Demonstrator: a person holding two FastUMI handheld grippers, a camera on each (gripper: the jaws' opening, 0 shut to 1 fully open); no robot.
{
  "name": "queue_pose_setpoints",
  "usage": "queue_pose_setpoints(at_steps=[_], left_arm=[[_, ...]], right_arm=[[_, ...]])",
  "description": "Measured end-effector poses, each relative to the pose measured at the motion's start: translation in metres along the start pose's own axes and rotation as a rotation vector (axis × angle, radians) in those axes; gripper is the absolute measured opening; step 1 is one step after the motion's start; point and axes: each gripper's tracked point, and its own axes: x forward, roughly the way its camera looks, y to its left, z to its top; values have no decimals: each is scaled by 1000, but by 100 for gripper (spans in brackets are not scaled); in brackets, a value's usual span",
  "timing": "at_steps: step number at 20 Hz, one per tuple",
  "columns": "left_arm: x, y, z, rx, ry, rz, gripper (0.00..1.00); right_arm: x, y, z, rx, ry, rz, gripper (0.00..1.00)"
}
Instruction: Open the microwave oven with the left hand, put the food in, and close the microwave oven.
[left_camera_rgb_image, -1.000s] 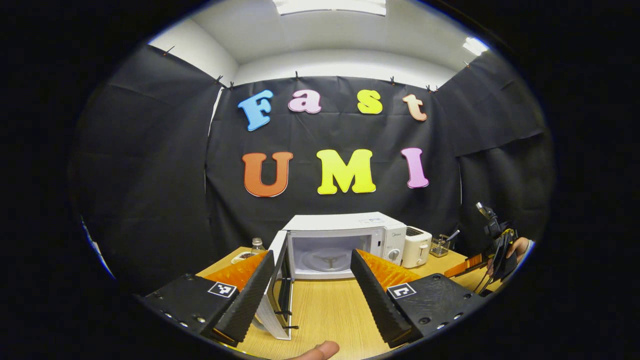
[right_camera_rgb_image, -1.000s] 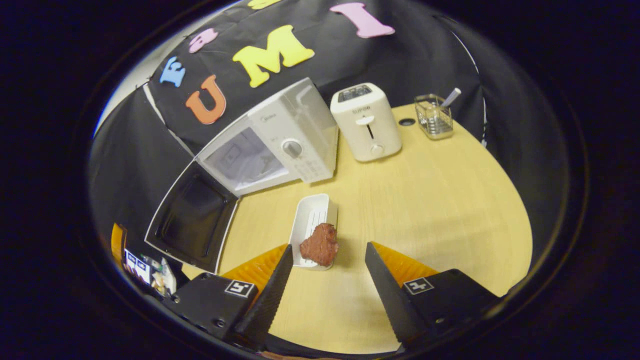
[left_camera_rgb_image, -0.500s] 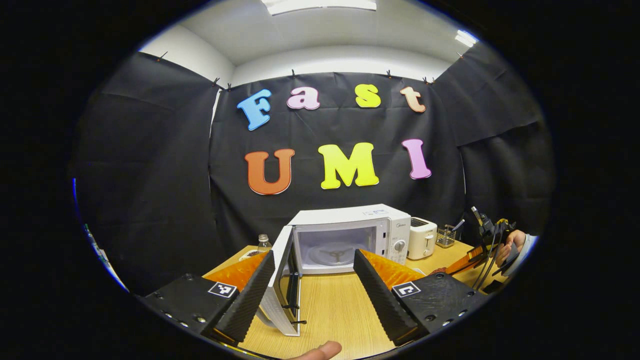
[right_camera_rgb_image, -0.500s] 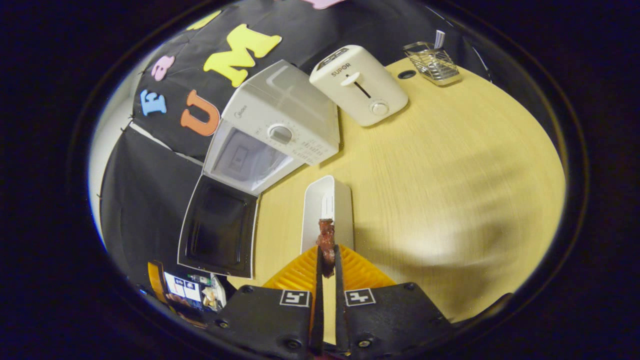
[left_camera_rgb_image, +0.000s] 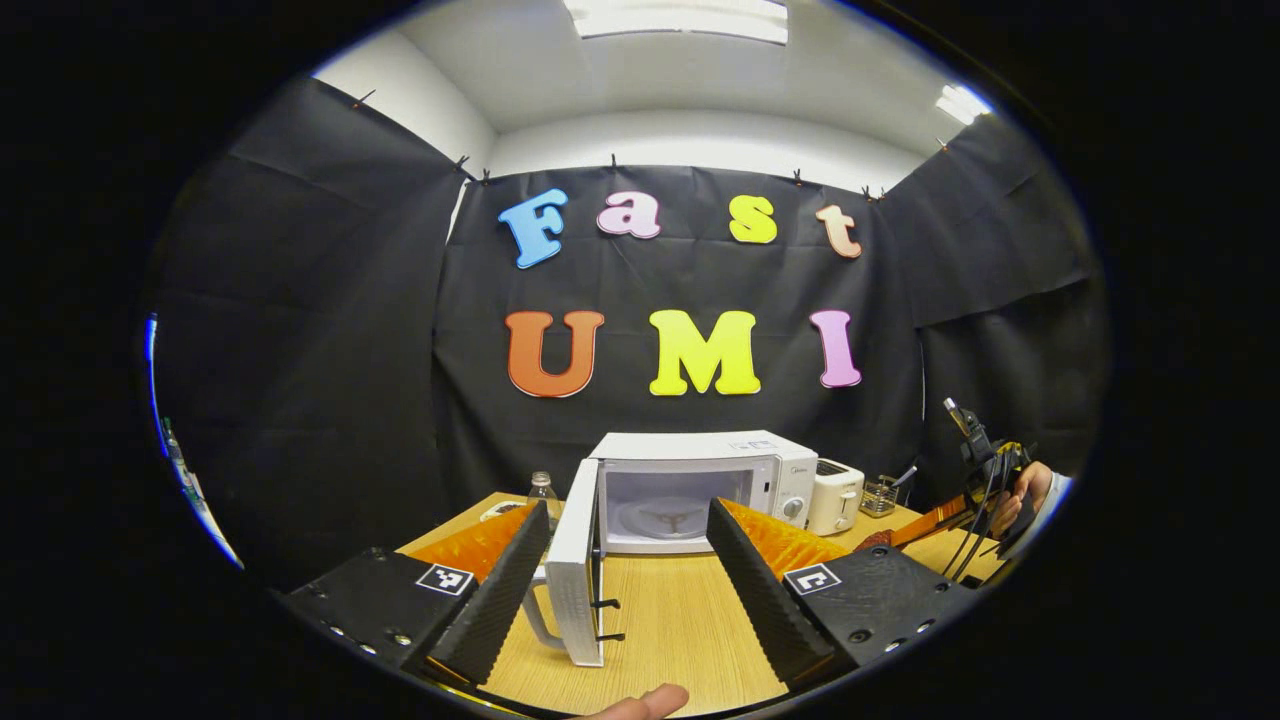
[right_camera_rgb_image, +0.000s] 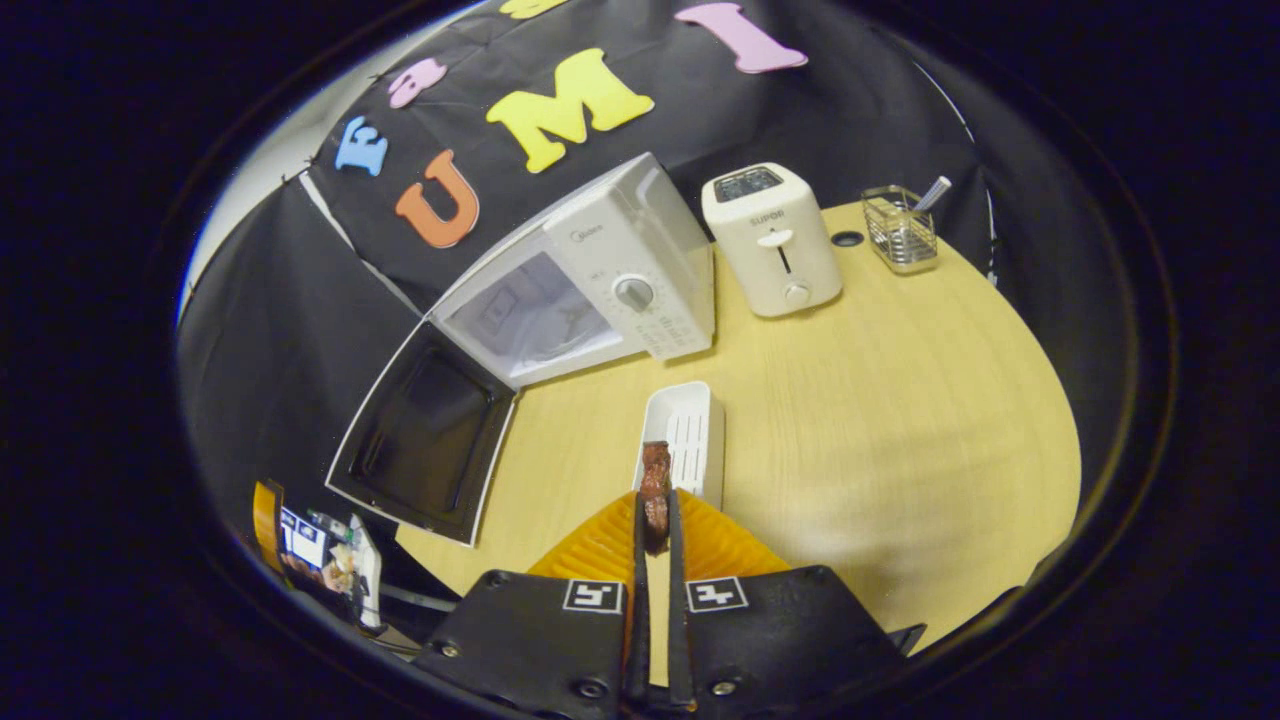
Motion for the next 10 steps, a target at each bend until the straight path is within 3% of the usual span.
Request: queue_pose_setpoints(at_steps=[2, 3, 4, 5, 6, 9, 10], left_arm=[[-7, 3, 2, -3, -10, -3, 96], [-11, 6, 4, -3, -16, -6, 96], [-14, 8, 6, -2, -22, -7, 96], [-17, 11, 9, 0, -29, -8, 96], [-20, 13, 11, 1, -35, -10, 87], [-24, 21, 16, 2, -54, -9, 87], [-25, 26, 15, 5, -53, -2, 96]], right_arm=[[-2, 16, 2, -68, -27, -21, 8], [-2, 25, 4, -101, -42, -29, 0], [-2, 34, 5, -132, -57, -36, 7], [-1, 45, 7, -158, -70, -39, 7], [1, 59, 9, -177, -80, -35, 7], [16, 95, 15, -203, -121, -20, 7], [24, 105, 18, -216, -136, -20, 7]])
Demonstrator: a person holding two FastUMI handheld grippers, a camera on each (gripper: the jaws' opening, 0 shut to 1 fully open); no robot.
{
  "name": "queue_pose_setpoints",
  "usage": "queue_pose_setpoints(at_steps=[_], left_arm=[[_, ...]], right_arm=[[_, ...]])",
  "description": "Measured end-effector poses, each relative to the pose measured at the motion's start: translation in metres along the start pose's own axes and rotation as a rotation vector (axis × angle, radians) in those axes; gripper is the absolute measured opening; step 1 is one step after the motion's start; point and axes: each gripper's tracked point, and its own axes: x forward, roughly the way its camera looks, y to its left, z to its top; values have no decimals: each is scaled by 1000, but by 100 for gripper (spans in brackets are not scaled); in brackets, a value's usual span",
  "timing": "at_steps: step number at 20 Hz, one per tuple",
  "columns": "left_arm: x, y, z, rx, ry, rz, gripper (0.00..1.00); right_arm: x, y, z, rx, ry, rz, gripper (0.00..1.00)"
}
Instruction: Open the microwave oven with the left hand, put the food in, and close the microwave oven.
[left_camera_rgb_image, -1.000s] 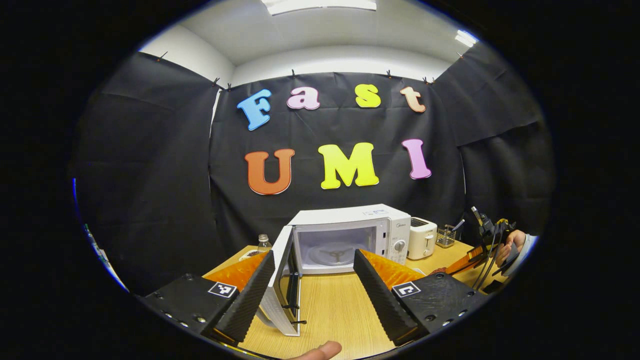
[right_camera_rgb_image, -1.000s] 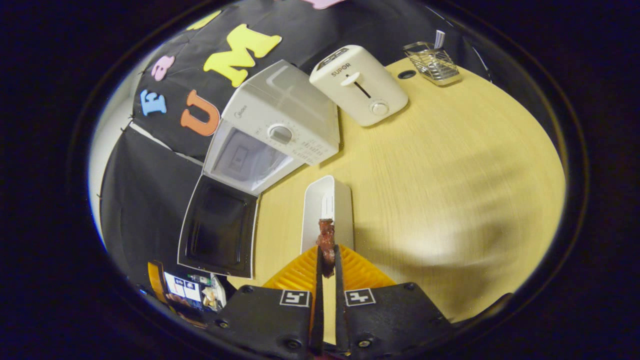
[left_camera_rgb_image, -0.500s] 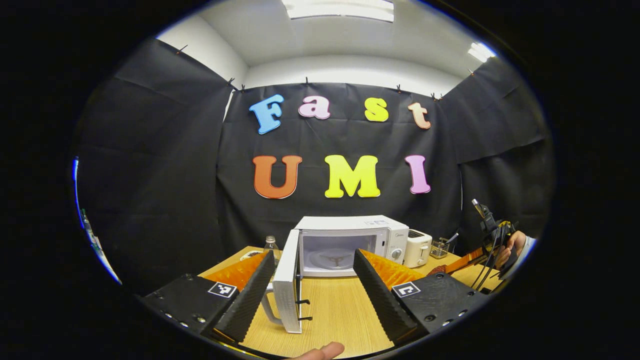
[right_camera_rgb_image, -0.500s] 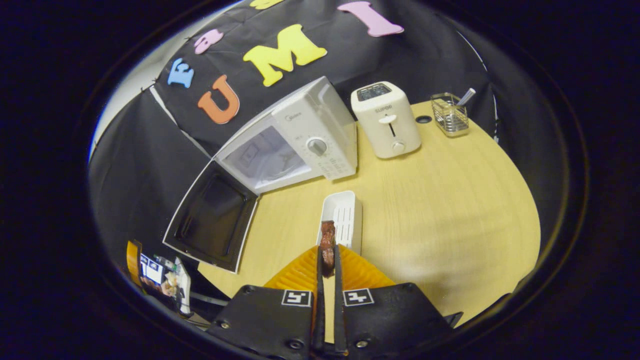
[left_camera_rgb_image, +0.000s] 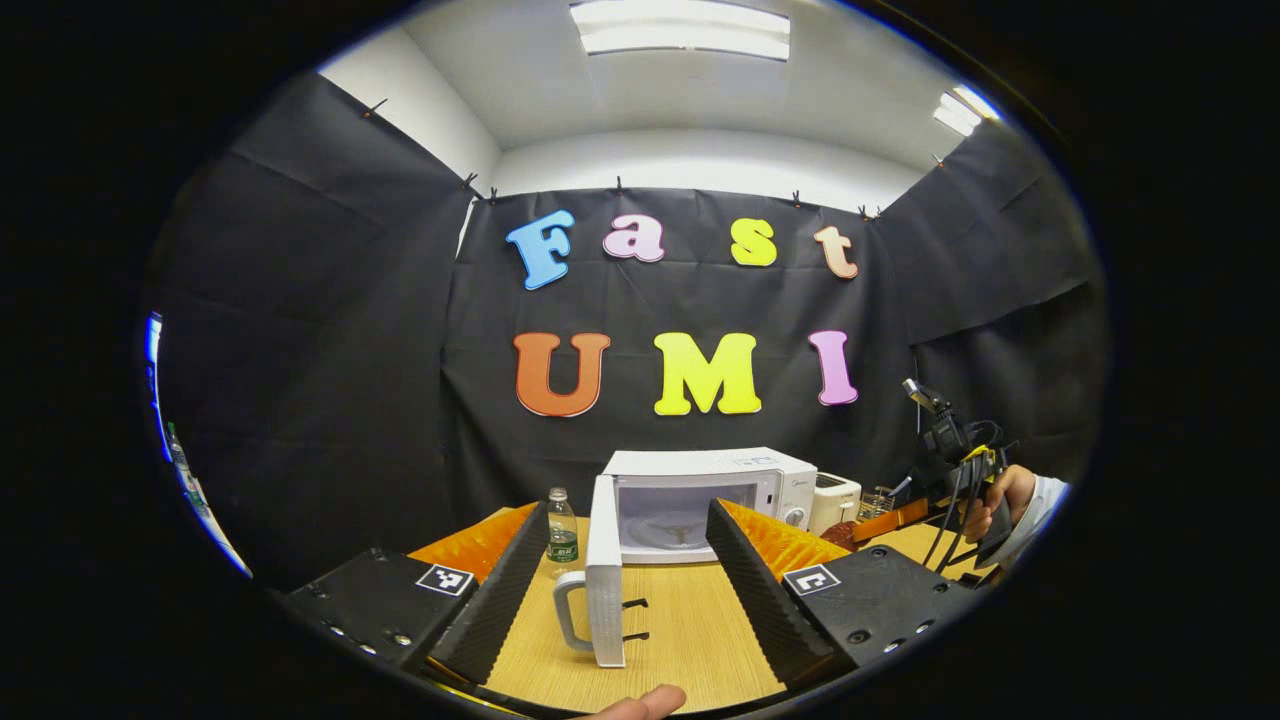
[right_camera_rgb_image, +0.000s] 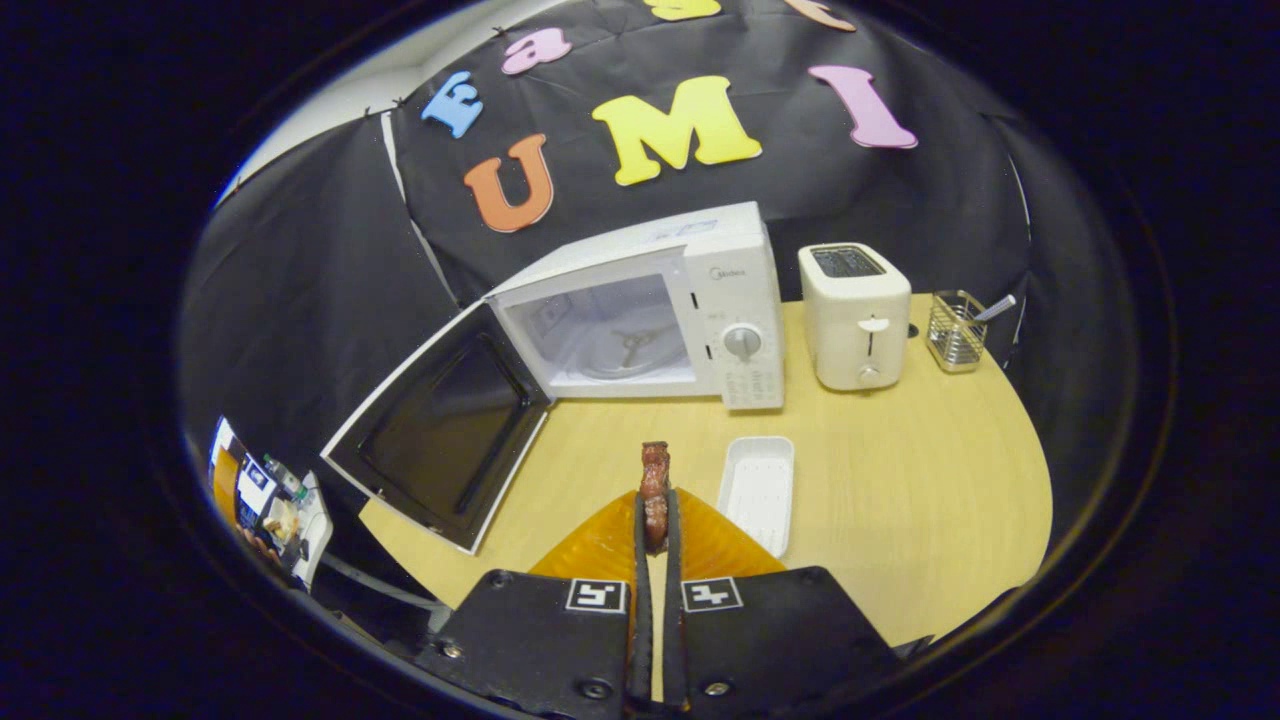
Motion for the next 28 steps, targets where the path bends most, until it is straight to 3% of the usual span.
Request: queue_pose_setpoints(at_steps=[1, 2, 3, 4, 5, 6, 15, 23, 28], left_arm=[[-1, 6, -1, 3, 4, 10, 96], [-2, 12, -3, 5, 11, 19, 87], [-2, 15, -4, 7, 16, 24, 96], [-2, 19, -5, 9, 15, 27, 87], [0, 23, -5, 11, 19, 32, 87], [0, 27, -8, 12, 28, 35, 96], [21, 59, -13, -3, 23, 54, 96], [46, 79, -30, -6, 64, 49, 95], [57, 78, -37, -3, 74, 21, 95]], right_arm=[[9, 9, 5, -16, -17, -2, 7], [19, 18, 10, -33, -33, -8, 7], [29, 25, 15, -53, -50, -17, 7], [39, 33, 20, -77, -71, -26, 7], [50, 41, 26, -103, -92, -39, 7], [60, 50, 30, -133, -111, -52, 7], [165, 114, 77, -205, -313, -93, 7], [242, 125, 106, -50, -518, -78, 7], [265, 96, 130, 245, -596, -78, 7]])
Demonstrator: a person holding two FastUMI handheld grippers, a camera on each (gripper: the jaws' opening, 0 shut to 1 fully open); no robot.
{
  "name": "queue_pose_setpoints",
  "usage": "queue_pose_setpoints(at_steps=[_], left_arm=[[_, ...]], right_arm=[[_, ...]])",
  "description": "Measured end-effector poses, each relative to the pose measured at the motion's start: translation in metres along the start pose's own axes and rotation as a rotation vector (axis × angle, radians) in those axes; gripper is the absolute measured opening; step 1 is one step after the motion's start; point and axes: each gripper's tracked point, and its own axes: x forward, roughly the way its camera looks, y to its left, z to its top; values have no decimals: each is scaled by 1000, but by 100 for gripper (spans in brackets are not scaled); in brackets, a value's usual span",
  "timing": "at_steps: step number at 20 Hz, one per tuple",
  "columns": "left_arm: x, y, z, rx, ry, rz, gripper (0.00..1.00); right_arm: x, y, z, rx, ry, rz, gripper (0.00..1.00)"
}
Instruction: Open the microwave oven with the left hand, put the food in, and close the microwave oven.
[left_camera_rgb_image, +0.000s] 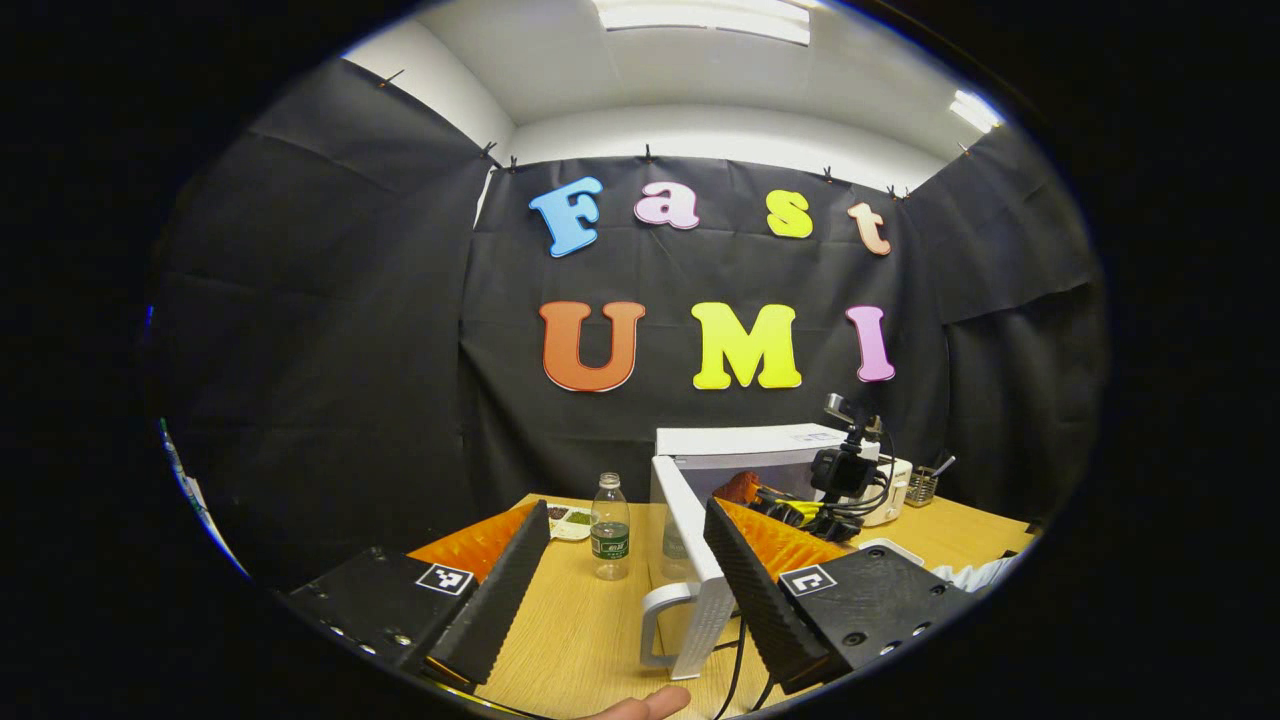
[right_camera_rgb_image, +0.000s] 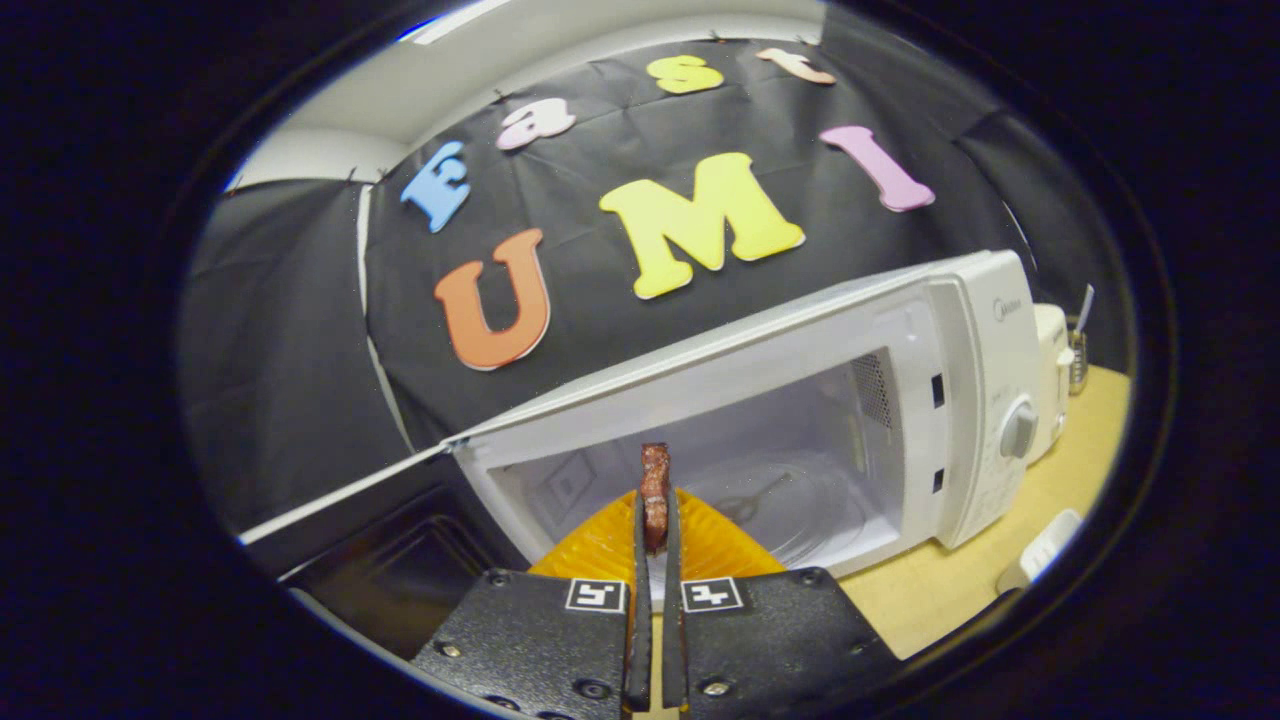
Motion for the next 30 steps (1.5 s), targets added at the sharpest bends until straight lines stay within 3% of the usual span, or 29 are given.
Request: queue_pose_setpoints(at_steps=[5, 9, 13, 14, 15, 16, 18, 19, 20, 21, 22, 23, 30], left_arm=[[0, 6, -6, -11, 0, 5, 95], [-7, 18, -1, -16, -9, 45, 95], [-11, 14, 13, -61, -58, 30, 95], [-12, 13, 12, -68, -58, 25, 95], [-12, 11, 11, -69, -54, 24, 95], [-13, 10, 11, -63, -48, 25, 94], [-16, 10, 6, -46, -36, 34, 94], [-16, 8, 5, -41, -35, 29, 94], [-17, 6, 6, -40, -35, 26, 94], [-16, 4, 5, -43, -33, 22, 94], [-16, 1, 5, -44, -30, 15, 94], [-16, -1, 4, -43, -25, 9, 94], [-26, 0, -2, -42, 9, 17, 94]], right_arm=[[38, -42, -15, 312, 18, -127, 9], [58, -52, -34, 311, 35, -198, 15], [61, -53, -36, 289, 29, -227, 22], [60, -52, -37, 282, 32, -234, 9], [61, -54, -38, 261, 38, -248, 25], [60, -56, -40, 220, 48, -273, 29], [57, -66, -34, 99, 32, -324, 56], [57, -67, -34, 35, 36, -325, 82], [52, -61, -31, -11, 33, -303, 100], [51, -60, -33, -59, 43, -293, 87], [46, -61, -32, -92, 48, -287, 87], [42, -59, -31, -110, 54, -272, 100], [-12, -20, -16, -231, 110, -93, 99]])
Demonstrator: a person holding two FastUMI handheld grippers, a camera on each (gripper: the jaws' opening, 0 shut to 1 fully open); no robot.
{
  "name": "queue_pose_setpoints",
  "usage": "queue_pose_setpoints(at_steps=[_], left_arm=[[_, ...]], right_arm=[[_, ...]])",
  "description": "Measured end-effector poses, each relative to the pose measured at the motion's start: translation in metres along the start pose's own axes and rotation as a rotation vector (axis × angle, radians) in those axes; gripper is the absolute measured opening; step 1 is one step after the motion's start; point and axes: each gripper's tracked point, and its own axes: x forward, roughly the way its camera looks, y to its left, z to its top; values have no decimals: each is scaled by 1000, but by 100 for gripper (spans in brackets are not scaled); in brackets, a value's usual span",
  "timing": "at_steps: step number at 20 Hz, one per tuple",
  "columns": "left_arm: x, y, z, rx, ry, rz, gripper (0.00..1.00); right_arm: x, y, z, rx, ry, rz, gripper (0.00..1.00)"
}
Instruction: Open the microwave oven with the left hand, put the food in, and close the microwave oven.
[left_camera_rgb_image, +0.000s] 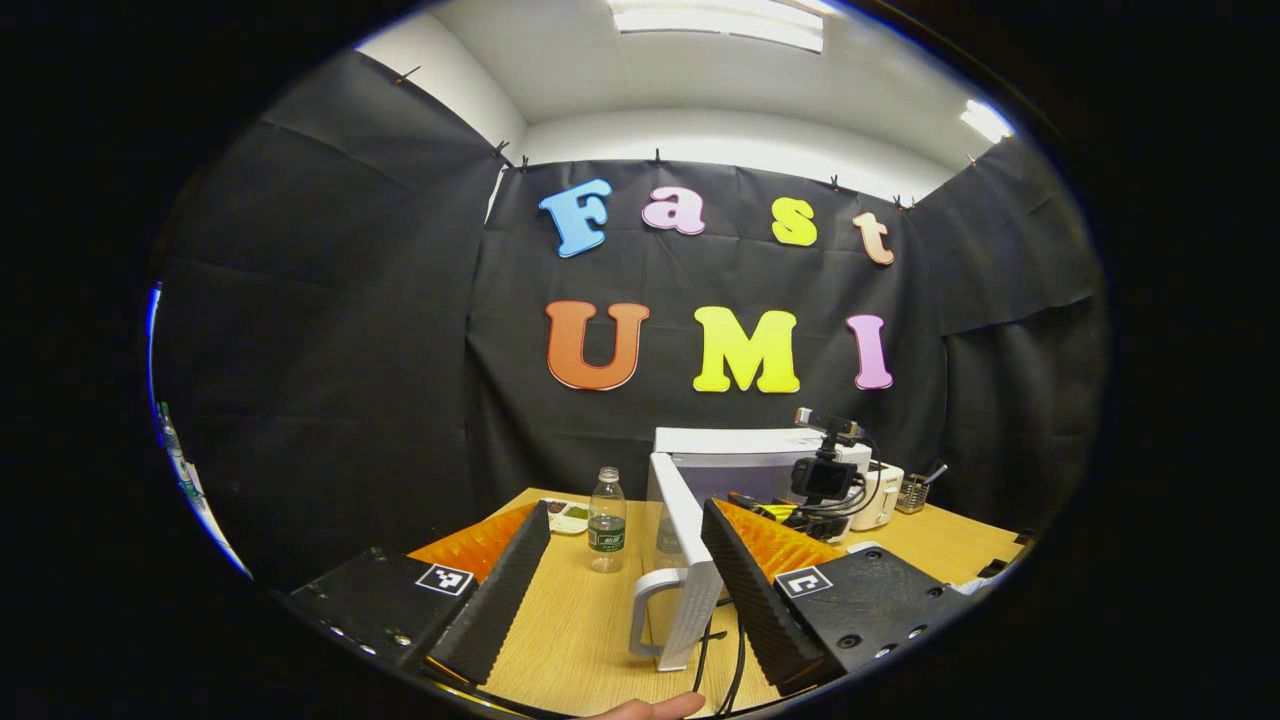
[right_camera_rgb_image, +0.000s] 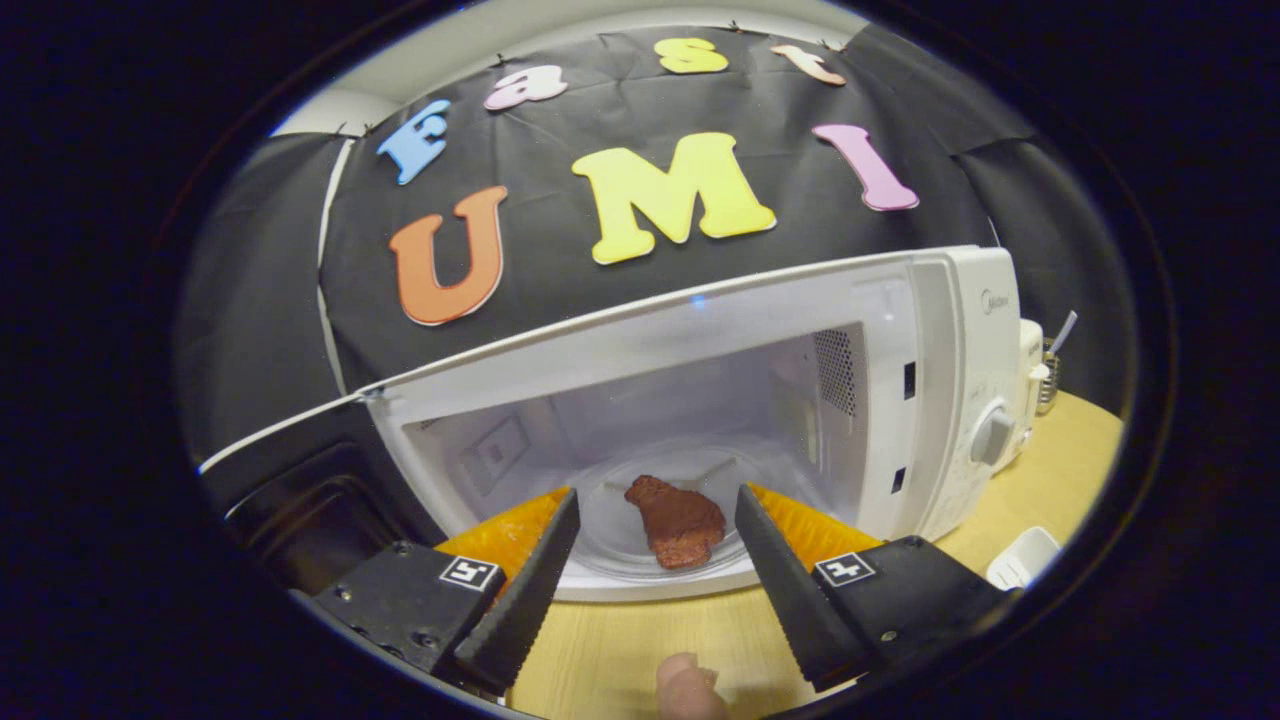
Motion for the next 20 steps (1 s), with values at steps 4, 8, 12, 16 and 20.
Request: queue_pose_setpoints(at_steps=[4, 8, 12, 16, 20], left_arm=[[-10, 8, -9, -11, 26, 27, 94], [-11, 19, -35, -49, 93, 52, 94], [-10, 31, -52, -89, 125, 67, 94], [-7, 53, -77, -94, 160, 115, 94], [10, 65, -88, -130, 150, 129, 92]], right_arm=[[-44, 5, 20, -58, -7, 64, 100], [-101, -2, 53, -176, -59, 62, 100], [-171, -9, 89, -260, -111, 70, 100], [-248, -33, 121, -309, -180, 39, 100], [-313, -56, 138, -350, -217, 30, 100]])
